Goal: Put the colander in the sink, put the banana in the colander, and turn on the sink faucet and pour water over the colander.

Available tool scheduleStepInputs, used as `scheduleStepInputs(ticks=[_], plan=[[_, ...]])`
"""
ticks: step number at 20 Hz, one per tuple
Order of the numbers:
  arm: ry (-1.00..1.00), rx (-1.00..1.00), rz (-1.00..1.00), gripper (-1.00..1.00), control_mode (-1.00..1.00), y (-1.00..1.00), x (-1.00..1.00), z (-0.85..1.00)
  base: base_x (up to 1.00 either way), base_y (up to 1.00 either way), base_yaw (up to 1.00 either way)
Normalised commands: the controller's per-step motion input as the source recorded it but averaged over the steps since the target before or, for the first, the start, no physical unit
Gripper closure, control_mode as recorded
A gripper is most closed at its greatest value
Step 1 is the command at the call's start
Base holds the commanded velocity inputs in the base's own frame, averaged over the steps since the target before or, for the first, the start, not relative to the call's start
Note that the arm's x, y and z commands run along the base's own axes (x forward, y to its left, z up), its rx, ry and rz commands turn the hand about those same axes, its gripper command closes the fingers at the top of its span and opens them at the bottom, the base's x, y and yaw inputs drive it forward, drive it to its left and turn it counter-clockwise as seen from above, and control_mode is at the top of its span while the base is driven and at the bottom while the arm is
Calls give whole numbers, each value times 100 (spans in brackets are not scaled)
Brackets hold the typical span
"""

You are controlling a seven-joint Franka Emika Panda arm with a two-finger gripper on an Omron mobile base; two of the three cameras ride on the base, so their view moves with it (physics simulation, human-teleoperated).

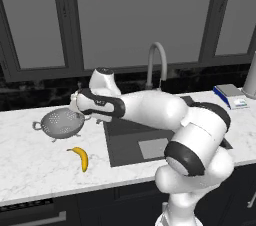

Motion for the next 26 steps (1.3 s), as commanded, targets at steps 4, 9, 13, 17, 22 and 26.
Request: scheduleStepInputs(ticks=[4,9,13,17,22,26], plan=[[8,-2,-1,-100,-100,35,42,-28,0,0,0],[2,-12,-1,-100,-100,32,46,-38,0,0,0],[0,-14,-3,-100,-100,26,52,-37,0,0,0],[2,-6,-1,-100,-100,22,46,-30,0,0,0],[9,0,0,-100,-100,13,35,-30,0,0,0],[13,0,-1,-100,-100,2,10,-41,0,0,0]])
